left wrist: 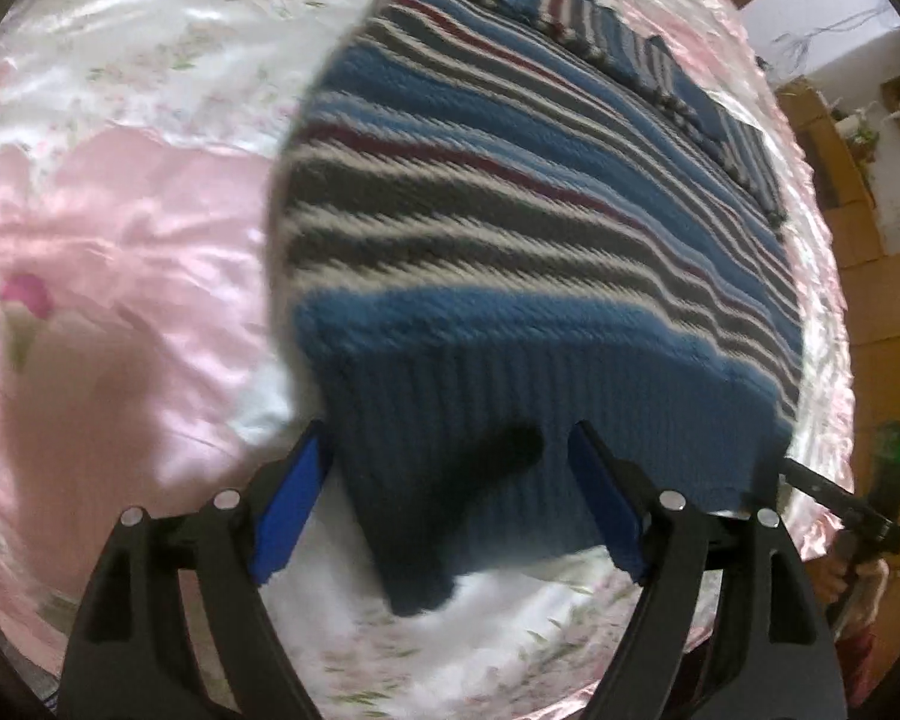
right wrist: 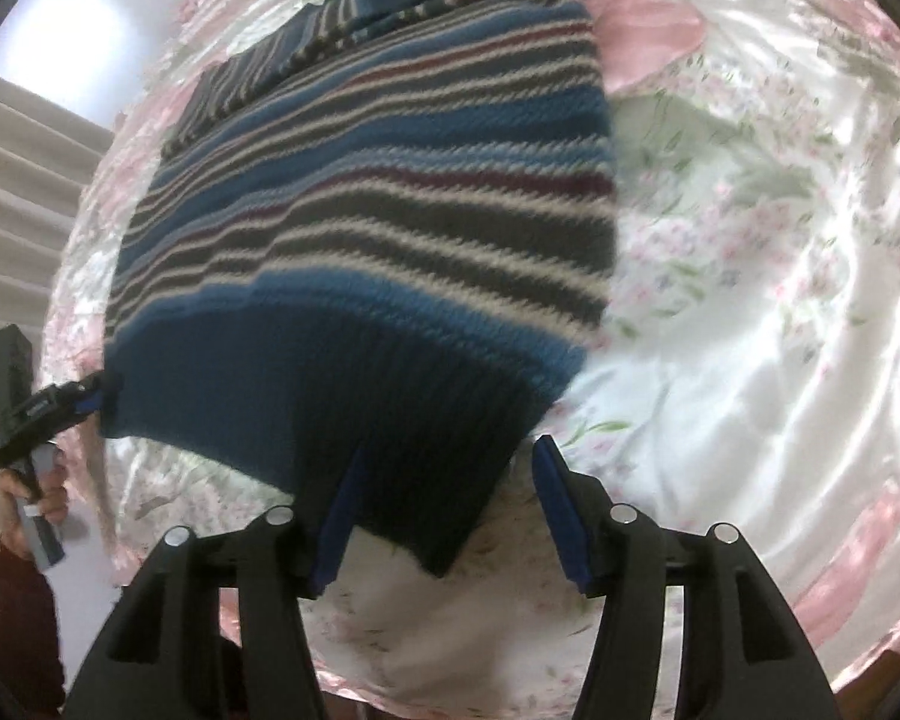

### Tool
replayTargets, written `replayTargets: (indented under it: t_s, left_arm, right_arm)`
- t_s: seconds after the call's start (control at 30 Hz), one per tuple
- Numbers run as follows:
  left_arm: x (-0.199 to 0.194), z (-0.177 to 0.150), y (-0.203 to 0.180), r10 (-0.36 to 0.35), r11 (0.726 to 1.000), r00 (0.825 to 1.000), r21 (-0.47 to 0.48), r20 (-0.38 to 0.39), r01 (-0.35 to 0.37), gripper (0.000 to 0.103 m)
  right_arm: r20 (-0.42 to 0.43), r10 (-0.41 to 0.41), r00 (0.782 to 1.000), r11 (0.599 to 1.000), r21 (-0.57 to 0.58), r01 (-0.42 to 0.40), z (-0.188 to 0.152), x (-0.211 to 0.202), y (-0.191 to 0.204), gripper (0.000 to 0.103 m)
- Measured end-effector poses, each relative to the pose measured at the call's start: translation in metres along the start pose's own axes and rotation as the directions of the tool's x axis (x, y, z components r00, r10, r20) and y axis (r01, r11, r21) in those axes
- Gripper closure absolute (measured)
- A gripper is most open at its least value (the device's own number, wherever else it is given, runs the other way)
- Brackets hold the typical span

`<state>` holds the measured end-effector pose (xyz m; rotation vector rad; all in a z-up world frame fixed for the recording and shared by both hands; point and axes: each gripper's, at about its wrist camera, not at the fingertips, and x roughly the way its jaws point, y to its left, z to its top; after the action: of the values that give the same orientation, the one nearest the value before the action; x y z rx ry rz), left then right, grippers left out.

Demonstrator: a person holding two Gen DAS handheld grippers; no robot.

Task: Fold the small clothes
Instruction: 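Grasp the ribbed hem with the left gripper while the right gripper grasps the hem too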

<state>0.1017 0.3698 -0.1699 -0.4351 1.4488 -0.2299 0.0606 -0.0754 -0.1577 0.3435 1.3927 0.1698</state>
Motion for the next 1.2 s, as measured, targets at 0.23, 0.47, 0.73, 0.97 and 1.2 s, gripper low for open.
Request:
replayTargets:
  t_s: [0.23, 0.47, 0.73, 0.97, 1.2]
  left_arm:
    - [0.004, -0.006, -0.004, 0.006, 1.0, 1.0, -0.025, 0.011, -0.006, 0.066]
    - [-0.001, -0.01, 0.005, -0.03, 0.994, 0.999, -0.101, 0.034, 0.033, 0.094]
    - [-0.025, -0.004, -0.005, -0.037, 0.996, 0.996, -0.076, 0.082, 0.043, 0.095]
    - [-0.049, 0.02, -0.019, -0.099, 0.992, 0.983, -0.063, 0.152, 0.11, 0.095]
    - [-0.056, 0.059, -0.028, -0.112, 0.989, 0.971, -0.075, 0.209, 0.13, 0.095]
  right_arm:
    - [0.007, 0.001, 1.0, 1.0, 0.016, -0.001, -0.004, 0.01, 0.001, 0.06]
    - [0.027, 0.045, 0.999, 0.999, 0.009, -0.045, -0.007, 0.009, 0.0, 0.088]
    - [0.081, 0.134, 0.988, 0.991, 0.008, -0.135, 0.002, -0.022, 0.0, 0.093]
    - [0.139, 0.188, 0.972, 0.982, -0.003, -0.19, 0.03, -0.051, 0.004, 0.095]
    - [0.18, 0.199, 0.963, 0.98, -0.004, -0.201, 0.073, -0.073, -0.001, 0.096]
